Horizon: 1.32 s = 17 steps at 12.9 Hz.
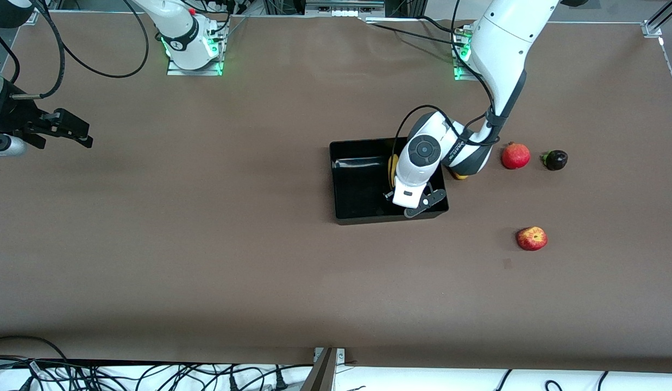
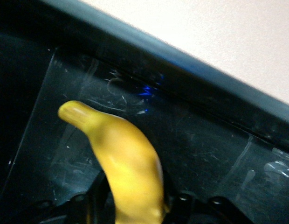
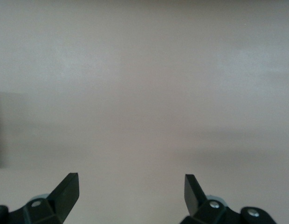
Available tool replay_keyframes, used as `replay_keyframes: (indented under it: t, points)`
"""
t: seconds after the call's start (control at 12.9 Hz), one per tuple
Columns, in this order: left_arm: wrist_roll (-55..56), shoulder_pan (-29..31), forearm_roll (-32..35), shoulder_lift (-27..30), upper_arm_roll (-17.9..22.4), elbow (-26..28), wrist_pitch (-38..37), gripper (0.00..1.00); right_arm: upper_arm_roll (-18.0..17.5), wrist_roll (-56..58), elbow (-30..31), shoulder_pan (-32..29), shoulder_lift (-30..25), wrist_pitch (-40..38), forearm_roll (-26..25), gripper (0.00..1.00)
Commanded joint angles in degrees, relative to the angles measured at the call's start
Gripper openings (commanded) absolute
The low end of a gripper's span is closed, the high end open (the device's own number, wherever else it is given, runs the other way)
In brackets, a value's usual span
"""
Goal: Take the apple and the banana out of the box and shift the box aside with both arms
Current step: 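Lift the banana out and lower it beside the apple with the left gripper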
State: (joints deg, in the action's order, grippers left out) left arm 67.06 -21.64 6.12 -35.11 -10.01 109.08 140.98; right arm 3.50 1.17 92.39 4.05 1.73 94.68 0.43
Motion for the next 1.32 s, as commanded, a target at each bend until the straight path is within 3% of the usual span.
replay_keyframes:
  t: [0.0, 0.31, 0.47, 0.78, 1.09, 1.24]
  points:
    - [1.2, 0.5, 1.7, 0.8, -1.3, 0.1, -3.7, 0.00, -0.4, 0.6, -0.6, -0.5, 0.2, -0.1, -0.3, 1.00]
    - [-3.5, 2.9, 0.2, 8.8, -1.9, -1.7, -19.5, 0.00, -0.4, 0.6, -0.7, -0.5, 0.2, -0.1, -0.3, 1.00]
    - [-11.4, 5.3, -5.0, 13.9, -1.8, -2.1, -26.6, 0.00, -0.4, 0.6, -0.7, -0.5, 0.2, -0.1, -0.3, 1.00]
    - [-30.0, 12.5, -7.1, 15.2, 0.2, -13.0, -45.9, 0.00, -0.4, 0.6, -0.7, -0.5, 0.2, -0.2, -0.3, 1.00]
    - [-54.6, 19.4, -3.6, 14.4, 8.6, -16.9, -48.6, 0.00, -0.4, 0.6, -0.7, -0.5, 0.2, -0.2, -0.3, 1.00]
    - [-64.2, 25.0, -0.2, 10.3, 9.0, -20.4, -45.2, 0.00, -0.4, 0.6, -0.7, -0.5, 0.2, -0.1, -0.3, 1.00]
